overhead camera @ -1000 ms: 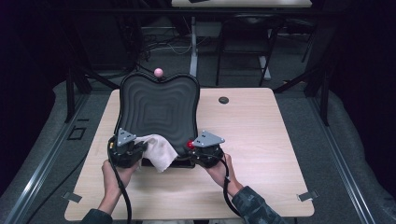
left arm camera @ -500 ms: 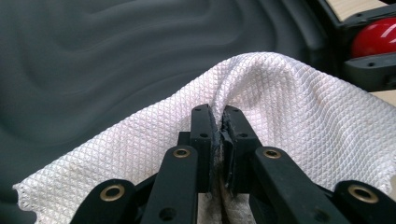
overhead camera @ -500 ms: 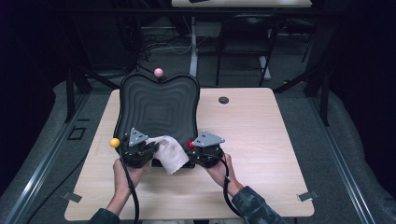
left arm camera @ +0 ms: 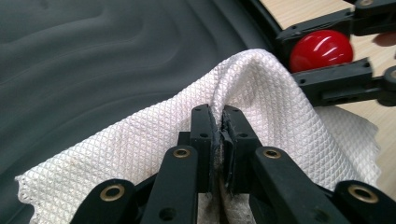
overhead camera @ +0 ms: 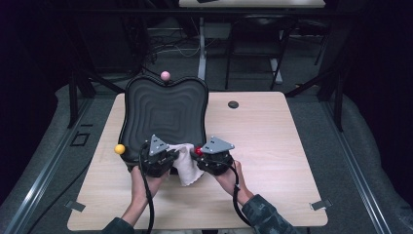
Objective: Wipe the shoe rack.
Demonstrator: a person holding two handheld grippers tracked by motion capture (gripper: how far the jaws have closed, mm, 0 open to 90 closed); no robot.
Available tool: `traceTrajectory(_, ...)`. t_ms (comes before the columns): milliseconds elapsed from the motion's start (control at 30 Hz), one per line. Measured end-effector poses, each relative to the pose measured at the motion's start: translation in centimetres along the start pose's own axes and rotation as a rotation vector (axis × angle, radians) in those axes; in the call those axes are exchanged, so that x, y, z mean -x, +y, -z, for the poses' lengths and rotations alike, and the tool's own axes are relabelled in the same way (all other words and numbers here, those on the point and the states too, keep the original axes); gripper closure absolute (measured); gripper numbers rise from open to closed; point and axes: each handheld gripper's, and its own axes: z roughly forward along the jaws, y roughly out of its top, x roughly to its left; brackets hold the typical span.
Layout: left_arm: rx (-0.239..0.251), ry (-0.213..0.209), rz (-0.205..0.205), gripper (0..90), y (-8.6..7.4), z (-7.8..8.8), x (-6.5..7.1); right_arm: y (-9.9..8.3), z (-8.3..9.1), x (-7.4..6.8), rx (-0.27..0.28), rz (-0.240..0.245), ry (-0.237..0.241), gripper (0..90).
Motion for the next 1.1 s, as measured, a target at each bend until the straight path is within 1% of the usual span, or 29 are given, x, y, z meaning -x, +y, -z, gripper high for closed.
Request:
traceTrajectory(100, 0.005, -0.006, -0.004, 83.7, 0.1, -0.2, 0.4, 0.0, 0.0, 0.0, 0.002, -0.002, -0.001, 60.3)
traceTrajectory(167, 0.002, -0.016, -0.003, 83.7, 0.2, -0.3, 0.5, 0.0, -0.1, 0.0, 0.008, -0.002, 0.003, 60.3)
traceTrajectory(233, 0.004, -0.027, -0.002, 83.7, 0.2, -0.5, 0.8, 0.0, 0.0, 0.0, 0.005, -0.002, -0.003, 60.3)
traceTrajectory(300, 0.005, -0.033, -0.008, 83.7, 0.3, -0.7, 1.1, 0.0, -0.1, 0.0, 0.009, -0.004, 0.004, 60.3)
traceTrajectory(400, 0.006, -0.044, -0.009, 83.7, 0.4, -0.9, 1.4, 0.0, -0.1, 0.0, 0.008, -0.005, 0.001, 60.3)
traceTrajectory(500, 0.009, -0.061, 0.001, 83.7, 0.4, -1.2, 1.8, 0.0, -0.1, 0.0, 0.009, -0.005, 0.001, 60.3)
traceTrajectory(567, 0.011, -0.058, 0.001, 83.7, 0.4, -1.3, 1.9, 0.0, -0.1, 0.0, 0.009, -0.006, 0.001, 60.3)
traceTrajectory(700, 0.017, -0.069, 0.014, 83.8, 0.3, -1.3, 1.7, -0.1, -0.1, 0.0, 0.01, -0.006, 0.001, 60.3)
traceTrajectory(767, 0.016, -0.062, 0.003, 83.8, 0.3, -1.3, 1.8, 0.0, -0.1, 0.0, 0.009, -0.004, 0.0, 60.3)
traceTrajectory(800, 0.013, -0.056, -0.008, 83.8, 0.4, -1.3, 1.9, -0.1, -0.1, 0.0, 0.01, -0.004, 0.002, 60.3)
traceTrajectory(833, 0.009, -0.046, -0.028, 83.8, 0.4, -1.2, 2.0, 0.0, -0.1, 0.0, 0.011, -0.002, 0.003, 60.3)
traceTrajectory(933, 0.009, -0.02, -0.055, 83.8, 0.4, -1.2, 2.2, 0.0, -0.1, 0.0, 0.009, 0.0, 0.001, 60.3)
traceTrajectory(1000, 0.007, -0.006, -0.063, 83.8, 0.3, -1.1, 2.1, 0.0, -0.1, -0.1, 0.009, 0.0, 0.002, 60.3)
traceTrajectory(1100, 0.008, 0.01, -0.054, 83.8, 0.2, -1.0, 1.7, 0.0, -0.1, 0.0, 0.009, 0.004, 0.001, 60.3)
